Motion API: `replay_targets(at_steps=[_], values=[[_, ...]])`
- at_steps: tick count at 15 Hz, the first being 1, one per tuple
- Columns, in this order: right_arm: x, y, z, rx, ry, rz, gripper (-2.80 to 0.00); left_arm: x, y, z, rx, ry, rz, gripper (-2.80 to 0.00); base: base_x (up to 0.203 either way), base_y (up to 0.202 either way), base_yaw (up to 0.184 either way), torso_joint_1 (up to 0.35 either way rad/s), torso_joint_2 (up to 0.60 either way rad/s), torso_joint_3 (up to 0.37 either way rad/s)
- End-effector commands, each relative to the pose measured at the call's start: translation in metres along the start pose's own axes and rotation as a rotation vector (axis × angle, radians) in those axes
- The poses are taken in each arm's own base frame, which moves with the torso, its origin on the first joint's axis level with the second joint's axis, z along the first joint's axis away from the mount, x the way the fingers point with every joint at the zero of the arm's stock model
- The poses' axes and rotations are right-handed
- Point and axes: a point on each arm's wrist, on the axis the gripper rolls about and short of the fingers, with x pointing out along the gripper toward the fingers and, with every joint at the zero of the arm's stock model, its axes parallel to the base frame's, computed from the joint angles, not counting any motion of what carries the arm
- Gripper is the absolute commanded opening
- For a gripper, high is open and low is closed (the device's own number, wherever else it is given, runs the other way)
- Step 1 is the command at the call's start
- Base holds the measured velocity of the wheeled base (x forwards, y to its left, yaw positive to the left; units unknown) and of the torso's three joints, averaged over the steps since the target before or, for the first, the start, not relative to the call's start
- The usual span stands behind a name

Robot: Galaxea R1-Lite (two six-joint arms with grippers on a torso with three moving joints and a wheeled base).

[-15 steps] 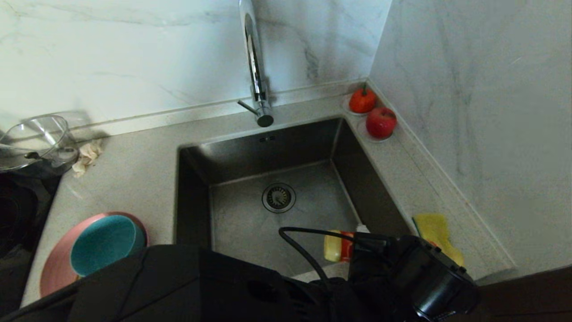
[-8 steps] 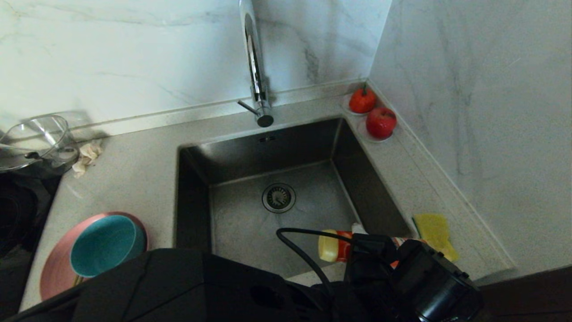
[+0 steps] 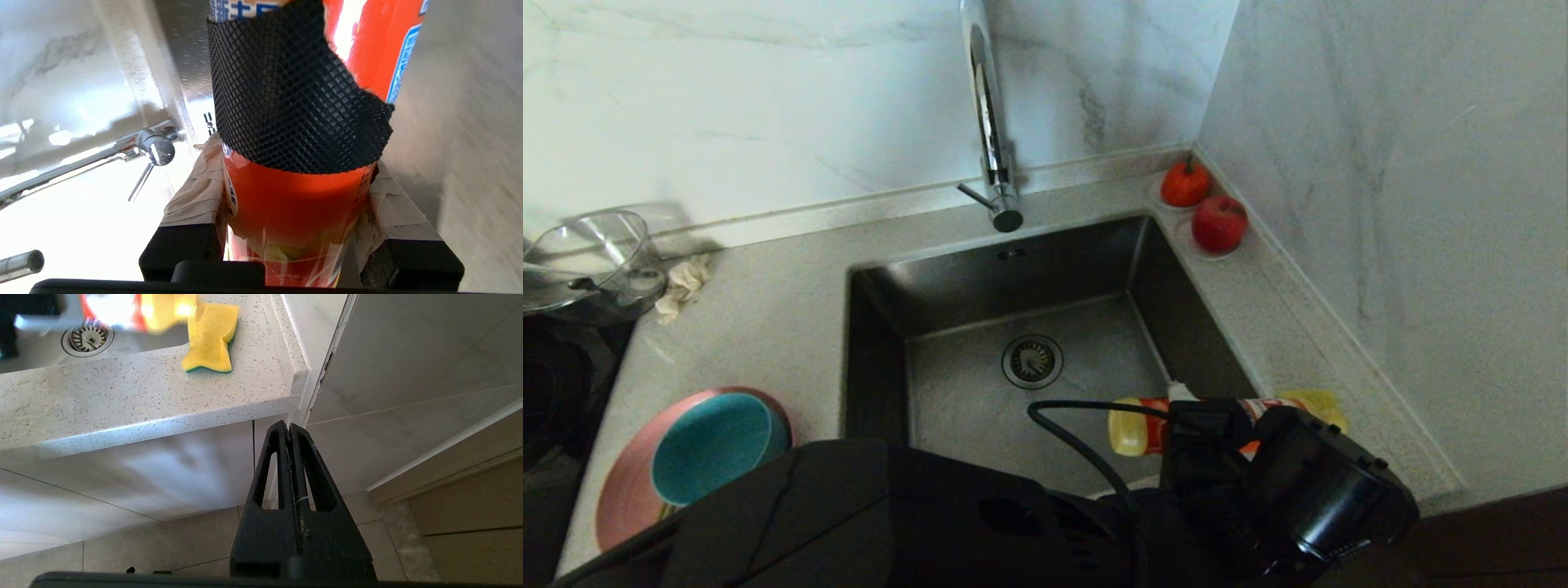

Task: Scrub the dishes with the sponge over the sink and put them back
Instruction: Squeeze it onto the sponge

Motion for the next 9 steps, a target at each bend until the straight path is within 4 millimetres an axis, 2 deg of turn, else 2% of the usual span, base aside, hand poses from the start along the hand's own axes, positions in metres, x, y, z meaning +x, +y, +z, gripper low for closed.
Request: replay_targets(at_steps=[1,6,9], values=[[0.0,0.0,0.0,0.001,0.0,0.0,-2.8,0.01,0.004,0.007,-0.023,0.012,0.016,-2.8,0.0,0.0,0.0,0.0,0.0,0.0],[0.0,0.0,0.0,0.0,0.001,0.0,-2.8,0.035,-0.004,0.016,-0.028,0.044,0.02,-2.8,0.0,0.0,0.0,0.0,0.0,0.0],[0.0,0.0,0.0,0.0,0.001,0.0,-2.8,0.04,0.0,0.019,-0.022,0.059,0.018,-2.8,0.0,0.0,0.0,0.0,0.0,0.0]])
